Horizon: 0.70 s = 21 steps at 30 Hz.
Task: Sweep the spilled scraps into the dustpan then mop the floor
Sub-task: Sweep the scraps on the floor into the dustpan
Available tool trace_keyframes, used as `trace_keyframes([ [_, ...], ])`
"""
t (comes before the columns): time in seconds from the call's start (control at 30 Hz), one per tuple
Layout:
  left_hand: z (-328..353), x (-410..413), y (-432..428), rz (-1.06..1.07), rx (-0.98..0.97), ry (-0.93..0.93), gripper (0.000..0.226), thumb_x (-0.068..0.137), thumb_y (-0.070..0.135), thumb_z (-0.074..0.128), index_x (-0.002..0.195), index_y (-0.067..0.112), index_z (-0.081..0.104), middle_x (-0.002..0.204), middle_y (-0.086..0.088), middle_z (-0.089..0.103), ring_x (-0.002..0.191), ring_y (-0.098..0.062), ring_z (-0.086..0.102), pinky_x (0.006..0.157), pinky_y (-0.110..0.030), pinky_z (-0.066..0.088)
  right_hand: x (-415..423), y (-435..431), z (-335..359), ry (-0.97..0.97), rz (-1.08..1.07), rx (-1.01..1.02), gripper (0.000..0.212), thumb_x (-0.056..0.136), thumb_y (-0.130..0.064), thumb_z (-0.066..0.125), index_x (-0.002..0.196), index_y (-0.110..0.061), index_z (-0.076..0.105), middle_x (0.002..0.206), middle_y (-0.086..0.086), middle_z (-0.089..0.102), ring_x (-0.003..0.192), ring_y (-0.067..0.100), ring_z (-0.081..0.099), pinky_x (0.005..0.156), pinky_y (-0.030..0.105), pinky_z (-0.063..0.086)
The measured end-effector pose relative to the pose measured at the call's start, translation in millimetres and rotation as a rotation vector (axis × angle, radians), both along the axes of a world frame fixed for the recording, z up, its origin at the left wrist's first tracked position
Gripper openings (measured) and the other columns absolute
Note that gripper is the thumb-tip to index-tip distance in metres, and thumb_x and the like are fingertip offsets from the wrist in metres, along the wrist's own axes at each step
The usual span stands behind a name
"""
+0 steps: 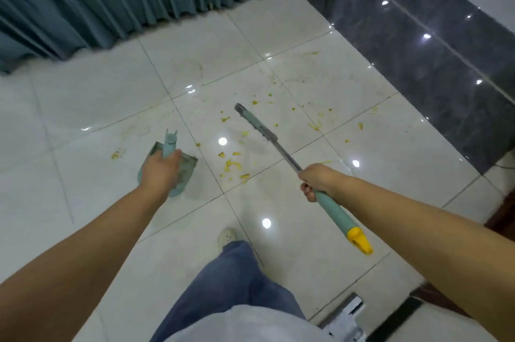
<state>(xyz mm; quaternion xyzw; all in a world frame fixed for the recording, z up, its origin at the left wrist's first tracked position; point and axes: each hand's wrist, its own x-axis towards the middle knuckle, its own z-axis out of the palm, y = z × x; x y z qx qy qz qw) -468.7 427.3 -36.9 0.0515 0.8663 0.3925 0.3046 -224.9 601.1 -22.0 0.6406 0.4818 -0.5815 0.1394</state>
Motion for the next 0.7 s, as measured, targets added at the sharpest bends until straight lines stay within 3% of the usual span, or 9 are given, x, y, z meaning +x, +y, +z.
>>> trace_keyframes([
  [0.07, -3, -10, -8, 0.095, 0.03, -0.024, 0.033, 0.091, 0.036, 0.048, 0.099, 0.007, 0.059, 0.09, -0.016, 0.059, 0.081, -0.029, 0.058, 0.074, -0.038, 0.049, -10, 9, -19, -0.066, 0.106, 0.001, 0.02, 0.099, -0.013, 0.043, 0.083, -0.001, 0.044, 0.065, 0.011, 0.045, 0.048, 0.016, 0.039, 0.031, 0.013, 0.036],
  [0.13, -8, -23, -13, 0.163, 0.071, -0.031, 0.029, 0.089, 0.035, 0.05, 0.085, 0.007, 0.059, 0.081, -0.014, 0.058, 0.077, -0.028, 0.057, 0.076, -0.042, 0.05, -18, 17, -34, -0.142, 0.33, 0.044, 0.017, 0.097, -0.01, 0.044, 0.083, -0.002, 0.044, 0.066, 0.012, 0.045, 0.049, 0.019, 0.041, 0.036, 0.02, 0.039],
  [0.23, -12, -42, -17, 0.266, 0.091, -0.048, 0.025, 0.089, 0.028, 0.05, 0.068, 0.015, 0.052, 0.067, -0.008, 0.05, 0.065, -0.026, 0.05, 0.063, -0.034, 0.045, -31, 27, -48, -0.328, 0.795, 0.237, 0.008, 0.095, -0.011, 0.05, 0.095, -0.004, 0.044, 0.075, 0.008, 0.046, 0.052, 0.019, 0.045, 0.046, 0.029, 0.045],
  [0.33, -16, -65, -18, 0.345, 0.093, -0.047, 0.026, 0.09, 0.027, 0.049, 0.067, 0.014, 0.05, 0.064, -0.009, 0.046, 0.056, -0.023, 0.042, 0.049, -0.027, 0.037, -58, 36, -52, -0.345, 0.95, 0.358, 0.011, 0.096, -0.012, 0.044, 0.104, -0.008, 0.049, 0.092, 0.012, 0.053, 0.06, 0.02, 0.049, 0.047, 0.028, 0.047],
  [0.43, -19, -87, -15, 0.395, 0.079, -0.041, 0.025, 0.091, 0.026, 0.049, 0.072, 0.01, 0.051, 0.064, -0.009, 0.045, 0.051, -0.02, 0.039, 0.044, -0.023, 0.036, -87, 39, -59, -0.166, 0.672, 0.107, 0.017, 0.095, -0.008, 0.044, 0.112, -0.007, 0.046, 0.085, 0.013, 0.051, 0.053, 0.019, 0.048, 0.038, 0.025, 0.045],
  [0.53, -20, -103, -10, 0.443, 0.075, -0.045, 0.028, 0.093, 0.022, 0.047, 0.066, 0.015, 0.046, 0.062, -0.007, 0.044, 0.049, -0.018, 0.036, 0.031, -0.011, 0.029, -118, 36, -60, -0.082, 0.432, -0.188, 0.01, 0.096, -0.01, 0.043, 0.103, -0.003, 0.045, 0.073, 0.009, 0.049, 0.049, 0.014, 0.042, 0.037, 0.018, 0.04],
  [0.7, -24, -116, -8, 0.502, 0.086, -0.08, 0.027, 0.094, 0.023, 0.047, 0.068, 0.016, 0.044, 0.062, -0.006, 0.041, 0.049, -0.016, 0.033, 0.032, -0.01, 0.028, -158, 39, -83, -0.122, 0.403, -0.269, 0.017, 0.097, -0.012, 0.046, 0.081, -0.005, 0.046, 0.065, 0.008, 0.044, 0.047, 0.012, 0.036, 0.033, 0.013, 0.034],
])
